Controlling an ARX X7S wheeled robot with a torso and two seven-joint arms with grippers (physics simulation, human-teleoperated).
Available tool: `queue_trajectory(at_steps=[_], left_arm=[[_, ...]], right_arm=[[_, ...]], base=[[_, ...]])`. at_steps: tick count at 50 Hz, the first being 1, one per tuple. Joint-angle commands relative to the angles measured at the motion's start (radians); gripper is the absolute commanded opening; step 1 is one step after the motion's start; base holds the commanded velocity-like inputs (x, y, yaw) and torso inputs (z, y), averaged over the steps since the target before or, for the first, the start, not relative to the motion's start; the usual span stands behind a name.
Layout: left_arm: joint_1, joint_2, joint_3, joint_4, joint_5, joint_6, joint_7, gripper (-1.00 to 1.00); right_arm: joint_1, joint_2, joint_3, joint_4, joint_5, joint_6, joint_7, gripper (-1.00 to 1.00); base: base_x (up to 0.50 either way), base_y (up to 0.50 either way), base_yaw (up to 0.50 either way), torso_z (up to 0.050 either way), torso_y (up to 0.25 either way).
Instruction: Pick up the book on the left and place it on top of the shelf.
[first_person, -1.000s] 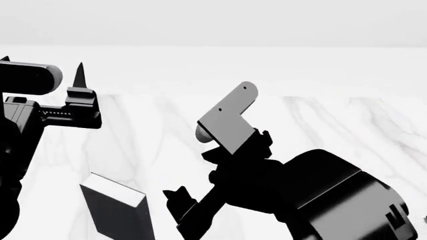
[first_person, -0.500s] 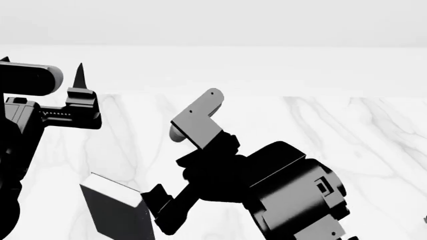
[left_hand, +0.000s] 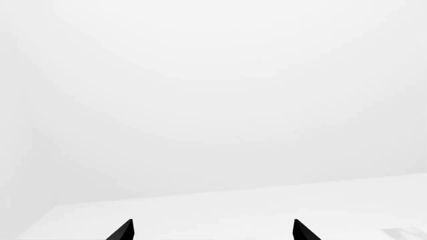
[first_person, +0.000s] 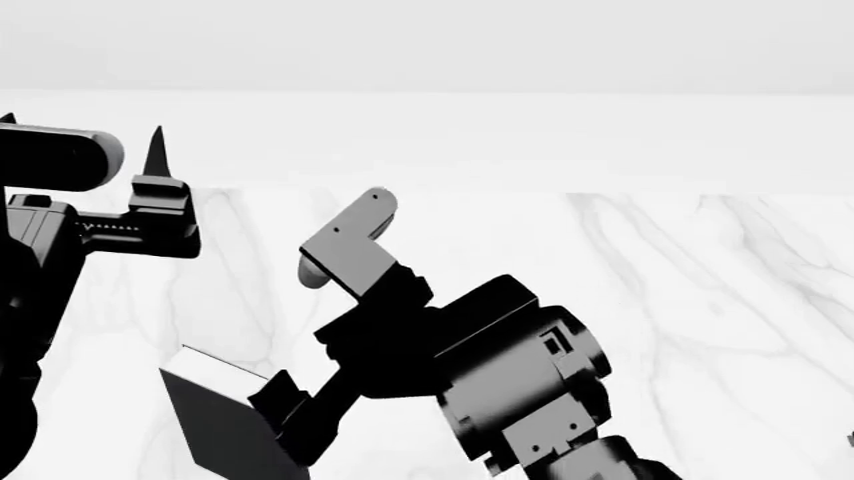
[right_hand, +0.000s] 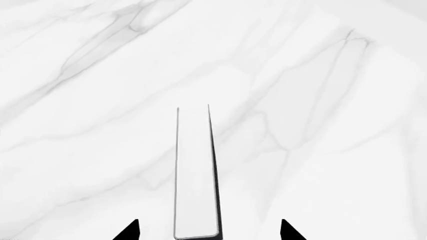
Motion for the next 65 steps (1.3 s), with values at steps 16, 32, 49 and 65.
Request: queue_trajectory(at_steps=[16, 32, 49, 65], left_arm=[[0.009, -0.011, 0.0, -0.013, -0.011, 0.017, -0.008, 1.0], [0.017, -0.018, 0.006, -0.025, -0.013, 0.034, -0.012, 1.0], [0.019, -0.023, 0.012, -0.03, -0.019, 0.04, -0.018, 1.0], [0.021, -0.028, 0.017, -0.034, -0.025, 0.046, -0.021, 1.0]], right_arm=[[0.122, -0.065, -0.578, 0.308, 0.547, -0.298, 0.029, 1.0], [0.122, -0.066, -0.714, 0.325, 0.672, -0.35, 0.031, 1.0], [0.095, -0.066, -0.721, 0.321, 0.641, -0.33, 0.014, 1.0], [0.092, -0.066, -0.717, 0.318, 0.634, -0.334, 0.016, 1.0]], base=[[0.0, 0.0, 0.0, 0.0, 0.0], [0.0, 0.0, 0.0, 0.0, 0.0], [0.0, 0.0, 0.0, 0.0, 0.0], [0.0, 0.0, 0.0, 0.0, 0.0]])
